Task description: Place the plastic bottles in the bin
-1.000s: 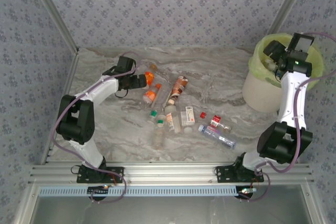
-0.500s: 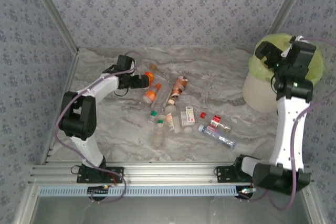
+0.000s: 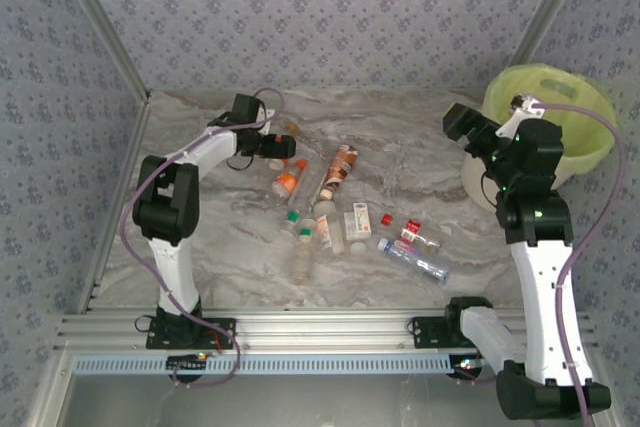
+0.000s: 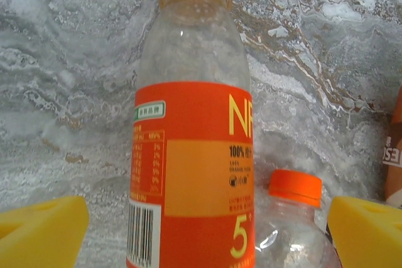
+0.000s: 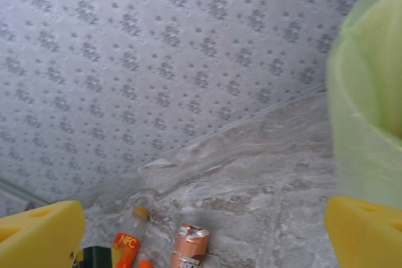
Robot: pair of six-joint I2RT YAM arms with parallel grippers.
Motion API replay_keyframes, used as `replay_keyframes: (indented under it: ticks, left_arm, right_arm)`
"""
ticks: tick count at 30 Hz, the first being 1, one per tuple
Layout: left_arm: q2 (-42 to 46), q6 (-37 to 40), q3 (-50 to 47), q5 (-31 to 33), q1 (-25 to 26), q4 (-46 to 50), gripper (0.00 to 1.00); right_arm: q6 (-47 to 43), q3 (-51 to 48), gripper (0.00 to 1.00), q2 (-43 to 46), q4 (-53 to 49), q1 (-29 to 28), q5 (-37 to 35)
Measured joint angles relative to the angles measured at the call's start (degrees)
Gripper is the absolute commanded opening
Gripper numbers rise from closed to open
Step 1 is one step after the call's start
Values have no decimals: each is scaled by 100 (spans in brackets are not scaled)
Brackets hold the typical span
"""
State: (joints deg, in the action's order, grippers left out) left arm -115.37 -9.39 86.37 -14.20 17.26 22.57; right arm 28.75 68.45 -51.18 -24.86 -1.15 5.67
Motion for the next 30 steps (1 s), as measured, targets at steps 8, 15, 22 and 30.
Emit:
replay_keyframes:
  ticks: [8,15,22,30]
  left_arm:
    - [-232,286,293,79,122,129,81]
    - [-597,400,566,238,205,354,72]
    - [-861,398,632,433,280,470,63]
    - [-892,442,638,505,291,468,54]
  right_arm:
    - [-4,-391,100,-227,678,-625,20]
    - [-144,-391,100,-619,879,-1178,-55]
    - [-289,-389,100,-789,831,-1484,-267]
    - [-330,-369,99,-822,741,-1587,-420]
